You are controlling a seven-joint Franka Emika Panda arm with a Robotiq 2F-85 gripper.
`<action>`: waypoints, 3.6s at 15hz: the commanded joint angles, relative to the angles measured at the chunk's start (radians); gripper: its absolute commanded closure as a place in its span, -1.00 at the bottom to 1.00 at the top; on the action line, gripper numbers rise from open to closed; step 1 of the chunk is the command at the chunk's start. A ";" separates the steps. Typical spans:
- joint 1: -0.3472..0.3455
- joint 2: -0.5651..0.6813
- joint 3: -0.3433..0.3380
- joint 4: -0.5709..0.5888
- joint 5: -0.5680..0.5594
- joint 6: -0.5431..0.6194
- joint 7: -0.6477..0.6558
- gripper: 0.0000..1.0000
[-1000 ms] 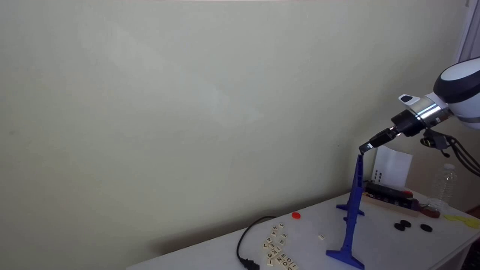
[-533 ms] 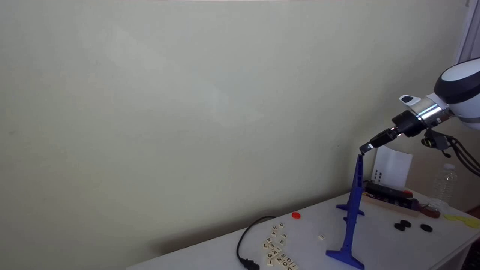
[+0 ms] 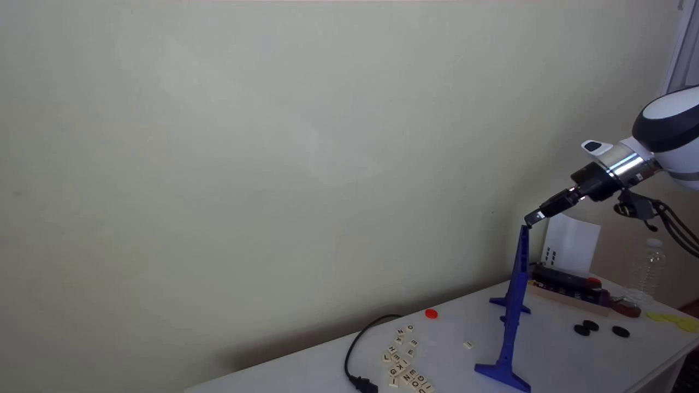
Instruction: Put the black ring on the rack
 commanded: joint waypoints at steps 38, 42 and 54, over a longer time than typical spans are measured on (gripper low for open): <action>0.030 0.079 -0.014 0.050 -0.004 -0.017 -0.015 0.80; 0.027 0.070 -0.016 0.046 -0.003 -0.018 -0.012 0.80; 0.054 0.082 -0.037 0.069 -0.002 -0.022 -0.019 0.80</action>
